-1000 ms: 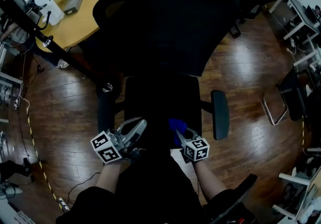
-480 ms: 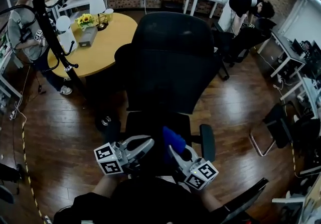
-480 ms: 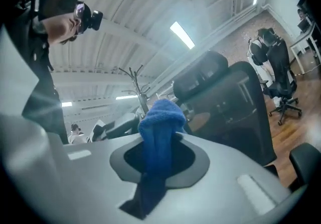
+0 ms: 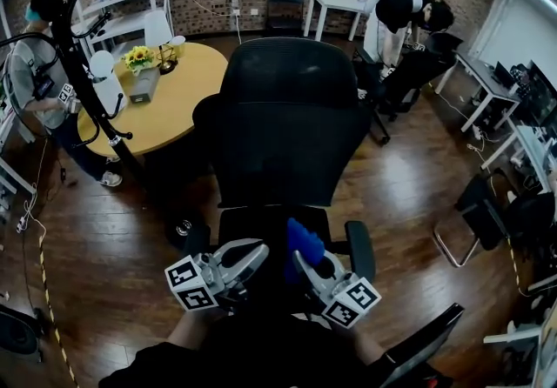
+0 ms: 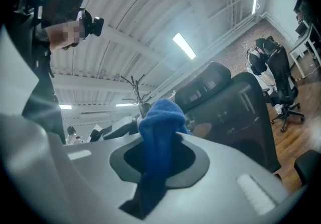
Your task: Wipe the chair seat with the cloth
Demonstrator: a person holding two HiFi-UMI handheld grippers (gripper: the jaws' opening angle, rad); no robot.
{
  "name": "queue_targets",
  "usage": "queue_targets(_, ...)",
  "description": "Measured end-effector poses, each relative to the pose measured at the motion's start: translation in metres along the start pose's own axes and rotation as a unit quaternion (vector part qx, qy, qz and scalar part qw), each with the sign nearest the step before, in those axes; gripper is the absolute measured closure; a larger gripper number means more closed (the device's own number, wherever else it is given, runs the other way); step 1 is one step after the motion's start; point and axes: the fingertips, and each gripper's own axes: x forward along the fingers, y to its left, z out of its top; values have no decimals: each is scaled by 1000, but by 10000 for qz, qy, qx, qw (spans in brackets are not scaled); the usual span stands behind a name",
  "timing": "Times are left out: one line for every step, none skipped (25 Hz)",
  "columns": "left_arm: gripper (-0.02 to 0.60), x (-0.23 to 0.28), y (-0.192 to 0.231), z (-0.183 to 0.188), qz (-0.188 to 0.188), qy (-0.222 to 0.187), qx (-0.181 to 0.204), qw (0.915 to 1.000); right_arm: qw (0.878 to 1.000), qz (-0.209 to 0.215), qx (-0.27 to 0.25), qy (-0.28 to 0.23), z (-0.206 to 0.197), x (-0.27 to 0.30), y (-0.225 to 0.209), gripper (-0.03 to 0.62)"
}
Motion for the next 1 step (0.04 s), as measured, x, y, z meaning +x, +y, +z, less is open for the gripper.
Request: queue_targets(581,1,1,1,9,-19,0,10000,10000,-10,11,6,0,0,-1,534)
